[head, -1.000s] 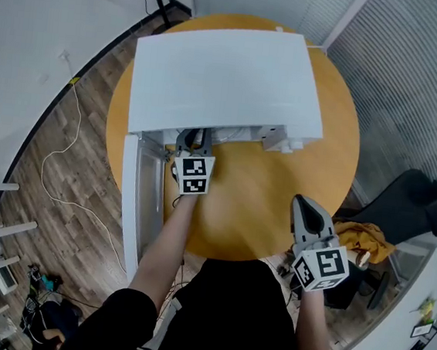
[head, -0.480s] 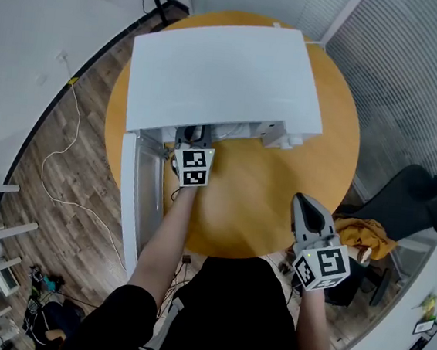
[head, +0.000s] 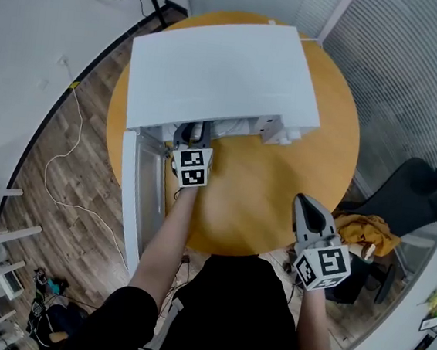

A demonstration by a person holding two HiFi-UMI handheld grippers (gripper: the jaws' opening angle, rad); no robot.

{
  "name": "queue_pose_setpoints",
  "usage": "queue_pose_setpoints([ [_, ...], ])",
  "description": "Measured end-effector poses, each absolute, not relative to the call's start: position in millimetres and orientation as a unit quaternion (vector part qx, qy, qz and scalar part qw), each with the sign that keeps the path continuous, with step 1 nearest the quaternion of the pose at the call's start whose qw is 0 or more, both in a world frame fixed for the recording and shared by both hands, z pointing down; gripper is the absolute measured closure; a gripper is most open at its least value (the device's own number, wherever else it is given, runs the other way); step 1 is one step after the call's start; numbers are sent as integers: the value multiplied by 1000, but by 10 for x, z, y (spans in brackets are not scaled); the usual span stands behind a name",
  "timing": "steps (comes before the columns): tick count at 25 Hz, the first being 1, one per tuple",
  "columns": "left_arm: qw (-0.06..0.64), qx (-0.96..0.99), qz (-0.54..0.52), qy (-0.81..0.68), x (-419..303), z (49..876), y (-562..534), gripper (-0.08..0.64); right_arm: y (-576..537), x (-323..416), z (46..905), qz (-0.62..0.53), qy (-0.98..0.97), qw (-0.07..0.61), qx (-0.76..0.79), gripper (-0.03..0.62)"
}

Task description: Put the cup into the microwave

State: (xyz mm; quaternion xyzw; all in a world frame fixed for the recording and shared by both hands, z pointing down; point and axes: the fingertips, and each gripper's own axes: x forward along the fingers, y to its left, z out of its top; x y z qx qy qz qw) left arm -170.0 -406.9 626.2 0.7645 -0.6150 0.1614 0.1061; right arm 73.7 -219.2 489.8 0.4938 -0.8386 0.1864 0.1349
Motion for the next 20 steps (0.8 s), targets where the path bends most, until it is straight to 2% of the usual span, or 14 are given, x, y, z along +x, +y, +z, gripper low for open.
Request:
queue_pose_setpoints([
  [20, 100, 774, 163, -604, -1216, 5931, -2902, 474, -1495, 971, 4702, 168, -858, 99, 476, 583],
])
